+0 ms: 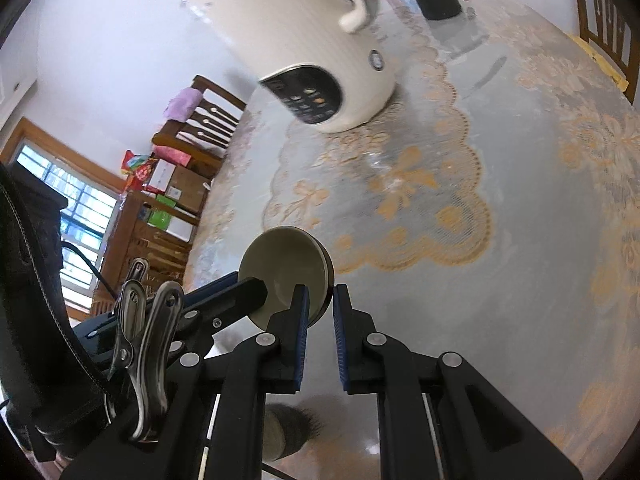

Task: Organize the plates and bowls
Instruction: 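Lift the bowl with the left gripper and carry it to the bowl stack, then lower the bowl into the bowl stack and open the left gripper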

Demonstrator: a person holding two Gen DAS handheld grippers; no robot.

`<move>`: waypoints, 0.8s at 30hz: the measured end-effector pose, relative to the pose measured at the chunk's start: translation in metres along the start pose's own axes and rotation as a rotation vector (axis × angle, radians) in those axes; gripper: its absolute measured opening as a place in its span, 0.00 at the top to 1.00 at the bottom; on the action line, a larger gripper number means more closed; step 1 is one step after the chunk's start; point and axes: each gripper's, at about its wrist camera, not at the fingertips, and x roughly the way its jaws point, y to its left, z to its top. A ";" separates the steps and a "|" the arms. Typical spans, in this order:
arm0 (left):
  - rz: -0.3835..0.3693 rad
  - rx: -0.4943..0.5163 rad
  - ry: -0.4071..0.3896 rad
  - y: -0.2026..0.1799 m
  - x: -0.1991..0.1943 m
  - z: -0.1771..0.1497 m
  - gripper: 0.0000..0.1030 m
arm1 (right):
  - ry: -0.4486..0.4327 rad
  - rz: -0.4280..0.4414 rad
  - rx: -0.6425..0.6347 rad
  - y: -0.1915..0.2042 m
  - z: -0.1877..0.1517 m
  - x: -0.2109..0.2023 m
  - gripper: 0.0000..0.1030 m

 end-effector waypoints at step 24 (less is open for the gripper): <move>-0.030 -0.086 0.058 0.035 -0.036 -0.117 0.89 | 0.076 -0.046 -0.026 0.047 -0.107 -0.002 0.85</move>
